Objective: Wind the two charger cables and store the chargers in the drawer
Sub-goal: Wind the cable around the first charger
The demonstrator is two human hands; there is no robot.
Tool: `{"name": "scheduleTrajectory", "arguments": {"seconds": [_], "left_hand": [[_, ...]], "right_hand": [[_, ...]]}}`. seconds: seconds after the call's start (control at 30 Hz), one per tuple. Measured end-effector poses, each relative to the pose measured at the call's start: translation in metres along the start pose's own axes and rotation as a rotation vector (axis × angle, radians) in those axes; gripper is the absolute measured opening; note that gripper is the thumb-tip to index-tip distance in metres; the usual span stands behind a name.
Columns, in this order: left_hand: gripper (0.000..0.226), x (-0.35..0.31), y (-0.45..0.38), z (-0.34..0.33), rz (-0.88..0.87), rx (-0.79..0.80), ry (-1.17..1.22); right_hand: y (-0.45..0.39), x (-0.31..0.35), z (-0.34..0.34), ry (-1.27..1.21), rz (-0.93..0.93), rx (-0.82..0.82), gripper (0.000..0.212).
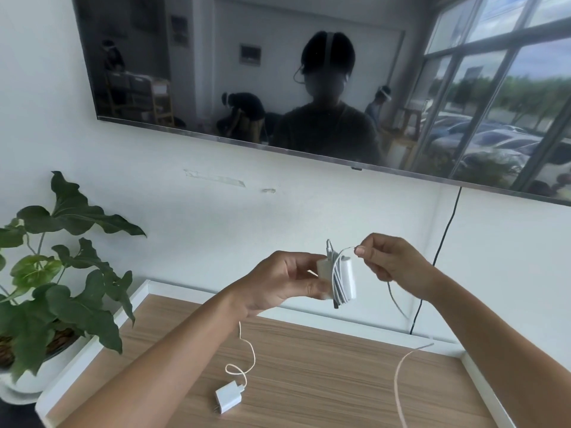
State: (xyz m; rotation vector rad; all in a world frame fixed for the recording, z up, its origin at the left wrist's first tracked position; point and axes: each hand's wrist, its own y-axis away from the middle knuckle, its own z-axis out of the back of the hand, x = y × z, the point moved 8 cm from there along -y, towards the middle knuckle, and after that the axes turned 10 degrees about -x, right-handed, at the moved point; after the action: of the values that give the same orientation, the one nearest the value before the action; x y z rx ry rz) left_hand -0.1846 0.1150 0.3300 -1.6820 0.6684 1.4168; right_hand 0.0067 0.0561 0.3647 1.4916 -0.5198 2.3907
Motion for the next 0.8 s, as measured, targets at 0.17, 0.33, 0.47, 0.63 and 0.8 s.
{"name": "scheduleTrajectory", "arguments": {"seconds": [0.17,0.33,0.47,0.63,0.8], "left_hand": [[0.028,-0.009,-0.005,0.006,-0.013,-0.044,0.179],[0.017,-0.002,-0.011,0.017,-0.026,-0.171,0.315],[0.027,0.010,-0.014,0.034,0.003,-0.300,0.282],[0.018,0.024,-0.014,0.045,0.045,-0.388,0.146],[0.018,0.019,-0.017,0.041,0.026,-0.398,-0.089]], "right_hand": [[0.019,-0.034,-0.023,-0.044,-0.091,0.047,0.033],[0.039,-0.037,-0.052,0.125,-0.093,0.125,0.035],[0.054,-0.024,-0.057,0.349,-0.024,0.182,0.034],[0.074,0.014,-0.053,0.548,0.208,0.194,0.028],[0.088,0.041,-0.059,0.775,0.475,0.221,0.031]]}}
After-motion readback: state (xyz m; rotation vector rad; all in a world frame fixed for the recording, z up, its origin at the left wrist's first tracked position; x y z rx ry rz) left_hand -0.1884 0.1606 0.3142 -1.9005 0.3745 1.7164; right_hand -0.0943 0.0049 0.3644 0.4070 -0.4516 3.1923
